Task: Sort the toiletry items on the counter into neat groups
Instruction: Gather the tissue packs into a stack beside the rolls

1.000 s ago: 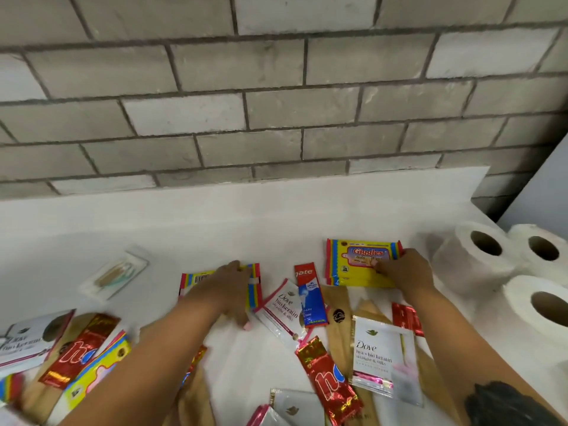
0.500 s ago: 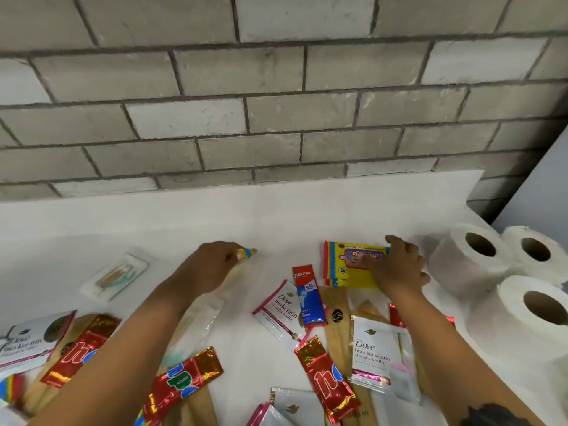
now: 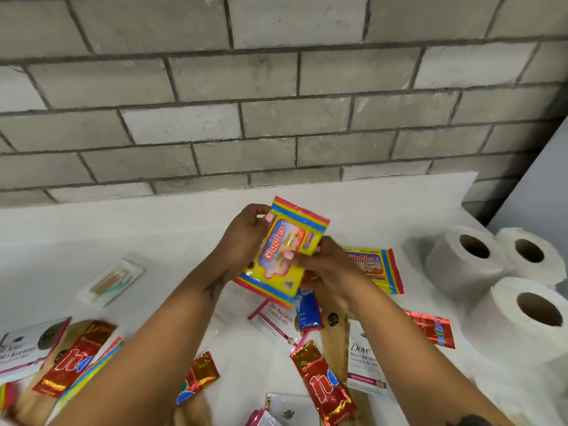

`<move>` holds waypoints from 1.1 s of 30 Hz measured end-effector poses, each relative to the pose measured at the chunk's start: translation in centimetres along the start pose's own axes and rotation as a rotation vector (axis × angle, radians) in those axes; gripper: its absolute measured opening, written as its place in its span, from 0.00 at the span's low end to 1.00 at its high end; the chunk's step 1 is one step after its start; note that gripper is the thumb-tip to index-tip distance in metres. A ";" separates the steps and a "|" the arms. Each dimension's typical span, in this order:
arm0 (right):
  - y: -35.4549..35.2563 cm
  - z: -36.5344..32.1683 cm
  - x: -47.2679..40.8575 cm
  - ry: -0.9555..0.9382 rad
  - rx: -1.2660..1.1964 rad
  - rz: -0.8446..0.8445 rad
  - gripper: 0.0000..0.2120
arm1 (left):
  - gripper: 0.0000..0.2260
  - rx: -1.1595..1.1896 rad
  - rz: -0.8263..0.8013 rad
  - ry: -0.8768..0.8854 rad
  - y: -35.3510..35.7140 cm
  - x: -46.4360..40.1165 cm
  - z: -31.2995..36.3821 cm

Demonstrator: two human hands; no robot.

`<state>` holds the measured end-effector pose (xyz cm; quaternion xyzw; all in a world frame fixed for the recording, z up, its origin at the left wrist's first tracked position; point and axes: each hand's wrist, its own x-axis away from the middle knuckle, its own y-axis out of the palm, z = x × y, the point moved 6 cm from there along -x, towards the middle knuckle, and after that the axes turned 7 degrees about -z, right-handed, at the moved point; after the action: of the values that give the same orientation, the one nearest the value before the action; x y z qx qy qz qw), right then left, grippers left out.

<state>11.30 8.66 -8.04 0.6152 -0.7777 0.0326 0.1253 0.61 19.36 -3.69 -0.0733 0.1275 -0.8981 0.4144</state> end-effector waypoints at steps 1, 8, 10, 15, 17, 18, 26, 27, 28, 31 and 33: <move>-0.2 0.5 0.2 0.026 -0.047 -0.008 0.23 | 0.07 0.138 0.019 -0.021 0.9 -0.1 -0.2; -4.8 1.0 2.1 0.027 0.041 0.045 0.17 | 0.05 0.315 -0.147 -0.084 6.8 -1.1 -0.2; -6.1 0.7 2.3 0.031 0.083 0.072 0.14 | 0.08 0.239 -0.218 -0.070 7.9 -1.7 0.0; -10.4 -0.9 2.7 -0.100 -0.093 0.274 0.08 | 0.14 0.009 -0.409 -0.008 10.6 -2.4 1.6; -11.7 -0.7 2.6 -0.124 -0.222 0.328 0.13 | 0.14 0.002 -0.427 -0.086 10.8 -2.7 1.7; -12.2 -0.4 2.6 -0.127 -0.282 0.359 0.13 | 0.13 -0.026 -0.426 -0.161 10.6 -2.9 1.3; -15.0 2.1 2.8 -0.007 -0.055 0.647 0.13 | 0.14 -0.072 -0.206 -0.264 10.1 -4.7 -2.5; -15.2 1.9 3.0 0.008 0.086 0.690 0.15 | 0.18 -0.204 -0.136 -0.222 10.2 -4.9 -2.5; -15.4 1.5 3.1 0.024 0.222 0.714 0.17 | 0.21 -0.308 -0.084 -0.183 10.4 -5.0 -2.5; -15.4 1.5 3.2 0.107 0.534 0.689 0.22 | 0.26 -0.359 -0.033 -0.129 11.6 -5.0 -3.3; -15.4 2.5 3.0 0.178 0.655 0.655 0.24 | 0.28 -0.436 -0.016 -0.113 12.4 -5.0 -3.8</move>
<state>25.16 1.61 -11.34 0.3394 -0.8659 0.3666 -0.0258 11.93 16.08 -11.08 -0.2122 0.2946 -0.8472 0.3879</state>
